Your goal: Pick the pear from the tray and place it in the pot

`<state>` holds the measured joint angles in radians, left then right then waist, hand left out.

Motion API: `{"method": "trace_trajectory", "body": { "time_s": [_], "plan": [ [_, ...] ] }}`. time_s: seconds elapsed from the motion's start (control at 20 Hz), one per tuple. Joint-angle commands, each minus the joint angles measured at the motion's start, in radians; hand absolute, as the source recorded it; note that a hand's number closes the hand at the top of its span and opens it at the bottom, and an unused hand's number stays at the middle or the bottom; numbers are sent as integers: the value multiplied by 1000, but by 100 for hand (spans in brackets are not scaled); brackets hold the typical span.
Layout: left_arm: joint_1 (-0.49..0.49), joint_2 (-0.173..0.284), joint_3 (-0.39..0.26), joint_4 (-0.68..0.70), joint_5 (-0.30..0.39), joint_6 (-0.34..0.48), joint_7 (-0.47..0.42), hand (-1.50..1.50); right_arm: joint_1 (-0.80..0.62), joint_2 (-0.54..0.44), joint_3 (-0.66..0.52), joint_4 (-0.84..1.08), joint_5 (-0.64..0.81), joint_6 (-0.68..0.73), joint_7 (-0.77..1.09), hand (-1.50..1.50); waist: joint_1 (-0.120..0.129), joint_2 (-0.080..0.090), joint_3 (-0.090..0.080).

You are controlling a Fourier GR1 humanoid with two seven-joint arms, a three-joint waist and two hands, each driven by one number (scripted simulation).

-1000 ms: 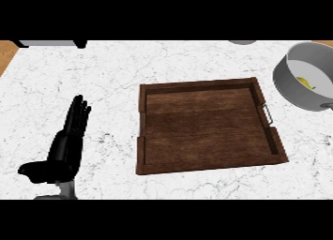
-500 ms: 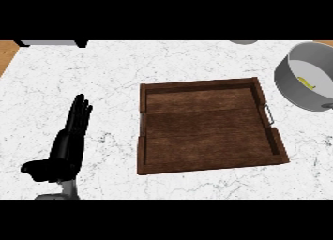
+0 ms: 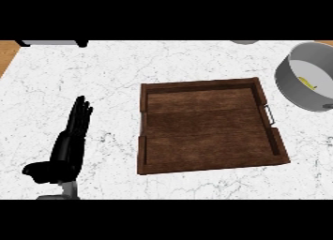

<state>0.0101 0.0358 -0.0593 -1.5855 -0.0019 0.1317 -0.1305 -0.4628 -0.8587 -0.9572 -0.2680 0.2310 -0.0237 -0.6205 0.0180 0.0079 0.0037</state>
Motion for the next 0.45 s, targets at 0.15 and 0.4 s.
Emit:
{"method": "trace_trajectory", "body": {
  "time_s": [0.15,0.4],
  "plan": [
    [-17,-3,16,6,0,14,16,0,89,-55,-73,48,-97,44,-74,-150,-8,-1,1],
    [-3,-21,-16,-53,-12,24,44,0,103,-75,-90,64,-129,10,-74,-150,0,0,2]
  ]
}}
